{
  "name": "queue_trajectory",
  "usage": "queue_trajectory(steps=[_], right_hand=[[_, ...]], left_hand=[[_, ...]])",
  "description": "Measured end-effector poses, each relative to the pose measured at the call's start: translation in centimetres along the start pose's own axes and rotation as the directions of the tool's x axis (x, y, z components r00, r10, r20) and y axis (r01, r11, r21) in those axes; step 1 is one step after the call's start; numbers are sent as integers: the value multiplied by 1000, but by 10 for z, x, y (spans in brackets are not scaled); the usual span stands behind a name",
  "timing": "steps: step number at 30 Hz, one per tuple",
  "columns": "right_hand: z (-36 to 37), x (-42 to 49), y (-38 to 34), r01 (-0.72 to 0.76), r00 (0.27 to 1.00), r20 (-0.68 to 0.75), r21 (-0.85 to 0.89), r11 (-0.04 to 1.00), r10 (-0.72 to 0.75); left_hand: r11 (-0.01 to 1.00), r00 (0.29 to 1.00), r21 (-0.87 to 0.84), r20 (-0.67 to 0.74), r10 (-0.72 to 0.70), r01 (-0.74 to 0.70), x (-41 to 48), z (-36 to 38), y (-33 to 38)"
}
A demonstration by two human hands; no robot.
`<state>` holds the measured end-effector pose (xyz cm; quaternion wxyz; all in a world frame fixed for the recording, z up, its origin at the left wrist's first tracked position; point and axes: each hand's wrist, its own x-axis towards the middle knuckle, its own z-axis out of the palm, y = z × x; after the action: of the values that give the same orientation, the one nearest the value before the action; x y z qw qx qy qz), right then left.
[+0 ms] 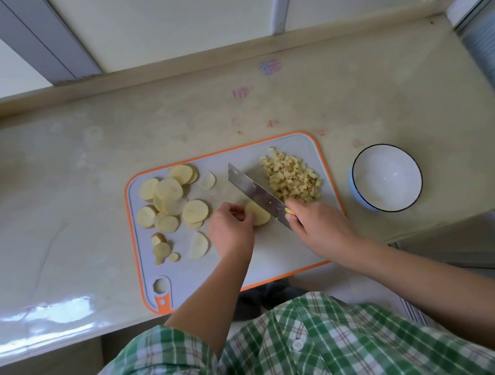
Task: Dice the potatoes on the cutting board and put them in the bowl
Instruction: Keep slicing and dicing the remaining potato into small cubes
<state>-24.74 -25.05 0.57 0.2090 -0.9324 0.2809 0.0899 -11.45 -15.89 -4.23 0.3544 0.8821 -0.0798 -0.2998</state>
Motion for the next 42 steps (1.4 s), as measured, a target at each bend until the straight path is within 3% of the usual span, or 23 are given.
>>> queue_trajectory(steps=[12,19,25,34,42], right_hand=[[5,0,-7,-37,996,81,33,999,35],[24,5,-12,-49,998,-28,14,999,50],[19,4,-2,-52,993,-98,122,991,65],[8,1,-3,-5,1000,26,74,997,4],[23,1,-11,-40,999,9,41,998,39]], left_hand=[[999,998,-21,62,-22,23,2,-3,4],[999,997,-33,68,-41,43,2,-6,6],[999,997,-25,70,-28,30,4,-6,3],[999,997,-24,71,-39,41,4,-6,4],[998,996,-30,77,-52,54,5,-5,4]])
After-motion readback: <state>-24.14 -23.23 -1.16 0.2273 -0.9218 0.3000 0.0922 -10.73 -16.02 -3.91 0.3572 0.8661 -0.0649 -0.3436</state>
